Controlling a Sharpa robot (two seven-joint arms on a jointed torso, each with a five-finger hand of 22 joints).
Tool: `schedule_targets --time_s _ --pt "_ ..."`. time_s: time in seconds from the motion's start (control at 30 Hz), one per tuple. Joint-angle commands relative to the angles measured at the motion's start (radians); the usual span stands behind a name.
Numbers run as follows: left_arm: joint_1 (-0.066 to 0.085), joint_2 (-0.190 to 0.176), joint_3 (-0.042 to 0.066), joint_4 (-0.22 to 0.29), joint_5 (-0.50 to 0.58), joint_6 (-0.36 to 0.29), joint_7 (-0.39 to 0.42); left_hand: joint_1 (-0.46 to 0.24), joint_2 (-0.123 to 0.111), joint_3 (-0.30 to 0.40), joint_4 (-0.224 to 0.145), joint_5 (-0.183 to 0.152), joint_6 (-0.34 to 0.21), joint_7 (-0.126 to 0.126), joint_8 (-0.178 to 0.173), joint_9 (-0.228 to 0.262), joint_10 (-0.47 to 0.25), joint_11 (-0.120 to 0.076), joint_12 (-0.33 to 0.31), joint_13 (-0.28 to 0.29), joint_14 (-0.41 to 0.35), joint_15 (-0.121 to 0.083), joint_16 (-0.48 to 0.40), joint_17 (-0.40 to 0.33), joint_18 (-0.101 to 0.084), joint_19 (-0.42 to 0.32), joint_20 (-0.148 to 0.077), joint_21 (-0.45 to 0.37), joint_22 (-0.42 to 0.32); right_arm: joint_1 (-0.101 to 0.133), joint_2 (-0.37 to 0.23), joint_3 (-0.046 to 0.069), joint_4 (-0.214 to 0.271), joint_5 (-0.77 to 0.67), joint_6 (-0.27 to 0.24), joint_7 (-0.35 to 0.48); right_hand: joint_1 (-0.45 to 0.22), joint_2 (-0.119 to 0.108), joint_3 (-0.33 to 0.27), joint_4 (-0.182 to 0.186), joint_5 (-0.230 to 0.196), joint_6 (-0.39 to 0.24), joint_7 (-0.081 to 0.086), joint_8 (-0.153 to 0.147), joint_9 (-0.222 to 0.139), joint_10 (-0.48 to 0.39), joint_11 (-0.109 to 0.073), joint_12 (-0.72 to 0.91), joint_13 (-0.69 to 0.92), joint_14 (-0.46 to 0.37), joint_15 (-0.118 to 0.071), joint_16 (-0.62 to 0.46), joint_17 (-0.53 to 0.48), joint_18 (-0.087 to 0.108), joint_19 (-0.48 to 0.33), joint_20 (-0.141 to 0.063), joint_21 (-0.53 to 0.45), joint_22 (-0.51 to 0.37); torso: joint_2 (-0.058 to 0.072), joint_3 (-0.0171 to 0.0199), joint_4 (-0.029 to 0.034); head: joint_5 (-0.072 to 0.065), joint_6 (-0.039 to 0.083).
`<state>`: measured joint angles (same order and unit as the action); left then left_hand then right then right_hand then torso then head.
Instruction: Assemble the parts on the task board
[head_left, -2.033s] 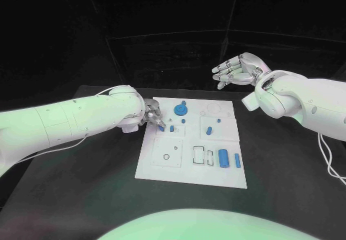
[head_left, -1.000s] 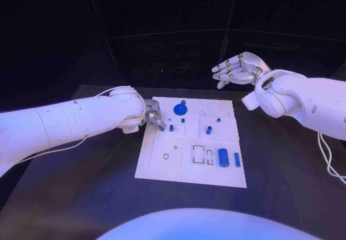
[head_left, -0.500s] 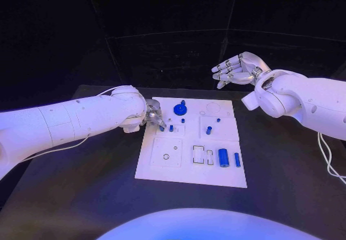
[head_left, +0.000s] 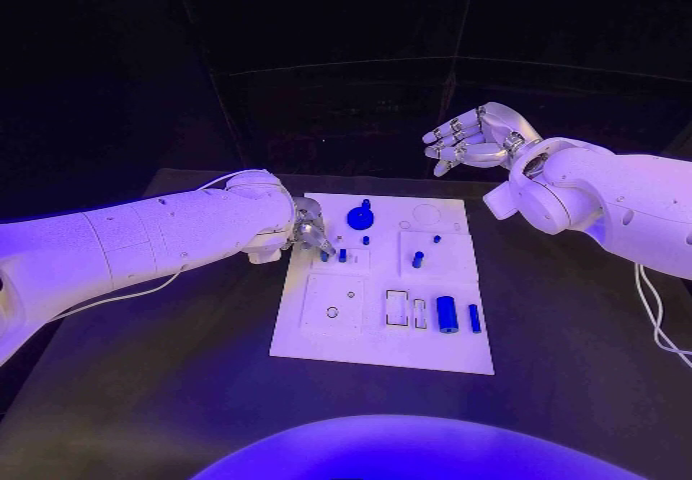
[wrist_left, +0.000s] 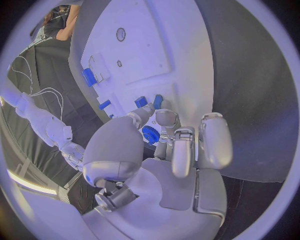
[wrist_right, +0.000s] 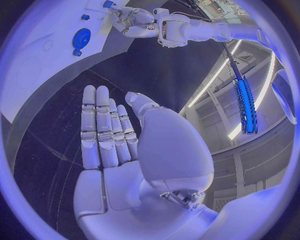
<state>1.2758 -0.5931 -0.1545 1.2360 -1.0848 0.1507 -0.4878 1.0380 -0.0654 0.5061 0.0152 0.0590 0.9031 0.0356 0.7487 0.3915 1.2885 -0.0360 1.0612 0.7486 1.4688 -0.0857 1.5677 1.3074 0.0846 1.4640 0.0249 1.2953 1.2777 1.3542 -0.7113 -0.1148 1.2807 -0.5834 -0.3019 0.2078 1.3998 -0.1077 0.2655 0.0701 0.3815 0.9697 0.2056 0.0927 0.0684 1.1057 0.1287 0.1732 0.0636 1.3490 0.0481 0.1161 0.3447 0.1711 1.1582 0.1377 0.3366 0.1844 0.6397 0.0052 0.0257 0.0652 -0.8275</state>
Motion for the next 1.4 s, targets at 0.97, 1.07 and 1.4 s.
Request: schedule_targets --time_s 0.97,1.07,1.4 --pt "0.001 -0.048 0.0 0.006 0.16 -0.28 0.124 -0.044 -0.015 -0.33 0.199 -0.004 -0.117 0.047 -0.042 -0.023 -0.174 0.045 -0.162 -0.22 0.056 0.024 -0.091 0.097 0.041 -0.08 0.015 -0.279 -0.261 0.002 0.0 0.001 -0.003 -0.001 0.001 0.01 -0.028 0.007 -0.002 0.01 0.011 -0.011 0.001 -0.004 0.0 -0.009 0.003 -0.003 -0.001 0.009 0.005 -0.01 -0.003 0.009 0.005 0.008 -0.011 -0.006 -0.001 -0.0005 0.0011 -0.004 0.005" --pt "0.001 -0.051 0.0 0.004 0.224 -0.3 0.19 0.035 0.001 -0.348 0.189 -0.005 -0.185 0.084 -0.073 -0.049 -0.286 0.077 -0.223 -0.257 -0.037 0.055 -0.234 -0.116 0.083 -0.202 0.041 -0.546 -0.496 0.002 -0.001 0.001 -0.003 -0.001 0.001 0.01 -0.028 0.008 -0.002 0.01 0.011 -0.011 0.001 -0.004 0.0 -0.009 0.003 -0.003 -0.001 0.009 0.005 -0.01 -0.003 0.009 0.005 0.008 -0.011 -0.006 -0.001 0.0001 0.0014 -0.005 0.006" --pt "-0.001 -0.012 0.0 -0.016 0.225 -0.352 0.487 0.355 0.02 -0.283 0.024 -0.003 -0.18 0.119 -0.161 -0.153 -0.458 0.122 -0.379 -0.403 -0.309 0.1 -0.546 -0.552 0.098 -0.303 0.087 -0.729 -0.623 0.001 0.002 0.001 -0.004 -0.001 -0.001 0.01 -0.022 0.009 0.002 0.006 0.015 -0.011 0.0 -0.004 0.0 -0.01 0.002 -0.003 -0.001 0.01 0.003 -0.012 -0.004 0.01 0.007 0.008 -0.013 -0.008 0.001 -0.0007 -0.0012 -0.01 0.019"
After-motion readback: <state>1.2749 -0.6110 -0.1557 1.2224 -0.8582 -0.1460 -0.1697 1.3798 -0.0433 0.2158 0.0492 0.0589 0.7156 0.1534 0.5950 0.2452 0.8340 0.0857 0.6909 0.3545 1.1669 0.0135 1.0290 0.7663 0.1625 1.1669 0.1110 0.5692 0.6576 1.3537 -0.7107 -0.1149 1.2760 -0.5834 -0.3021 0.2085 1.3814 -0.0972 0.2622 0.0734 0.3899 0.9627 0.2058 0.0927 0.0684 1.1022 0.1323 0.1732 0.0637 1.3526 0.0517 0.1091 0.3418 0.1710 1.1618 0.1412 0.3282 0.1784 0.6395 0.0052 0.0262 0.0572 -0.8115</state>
